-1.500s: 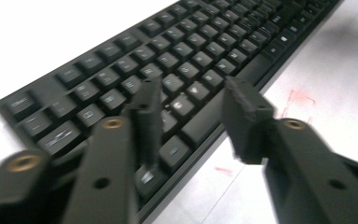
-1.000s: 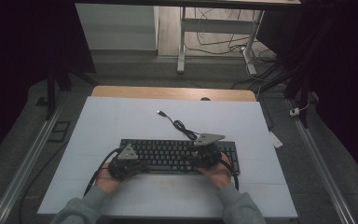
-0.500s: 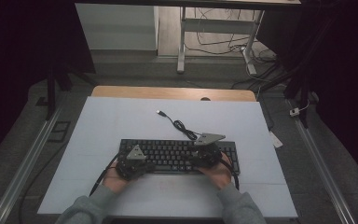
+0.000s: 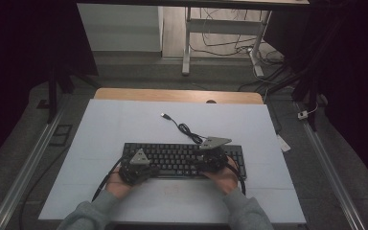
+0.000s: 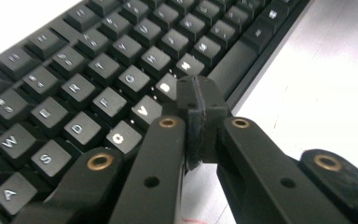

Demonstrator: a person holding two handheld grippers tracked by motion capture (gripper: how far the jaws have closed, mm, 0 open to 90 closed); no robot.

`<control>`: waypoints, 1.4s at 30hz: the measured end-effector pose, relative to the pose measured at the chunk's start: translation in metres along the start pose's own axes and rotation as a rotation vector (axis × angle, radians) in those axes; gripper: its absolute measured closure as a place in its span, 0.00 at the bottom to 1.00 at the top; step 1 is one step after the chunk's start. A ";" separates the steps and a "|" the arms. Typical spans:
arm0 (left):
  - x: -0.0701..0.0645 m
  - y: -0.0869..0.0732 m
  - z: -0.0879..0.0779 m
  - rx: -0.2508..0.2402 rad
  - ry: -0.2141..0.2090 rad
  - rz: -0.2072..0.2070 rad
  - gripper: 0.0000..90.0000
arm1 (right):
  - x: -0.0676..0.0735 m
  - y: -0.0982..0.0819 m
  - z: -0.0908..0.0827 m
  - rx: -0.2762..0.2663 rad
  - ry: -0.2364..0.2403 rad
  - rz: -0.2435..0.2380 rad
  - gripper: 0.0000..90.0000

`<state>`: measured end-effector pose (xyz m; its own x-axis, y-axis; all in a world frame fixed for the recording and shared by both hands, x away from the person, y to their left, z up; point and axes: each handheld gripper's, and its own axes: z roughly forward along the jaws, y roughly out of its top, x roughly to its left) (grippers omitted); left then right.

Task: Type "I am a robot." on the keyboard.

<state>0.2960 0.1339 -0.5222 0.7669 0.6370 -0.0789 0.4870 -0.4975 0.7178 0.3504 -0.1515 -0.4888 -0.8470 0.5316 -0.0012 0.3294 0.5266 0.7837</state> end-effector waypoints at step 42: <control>0.022 -0.002 -0.040 -0.104 0.058 -0.127 0.34 | -0.003 -0.002 0.000 0.002 -0.013 0.003 0.62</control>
<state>0.2953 0.1728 -0.4979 0.6752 0.7251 -0.1352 0.5303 -0.3497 0.7723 0.3521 -0.1543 -0.4902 -0.8405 0.5418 -0.0068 0.3328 0.5261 0.7826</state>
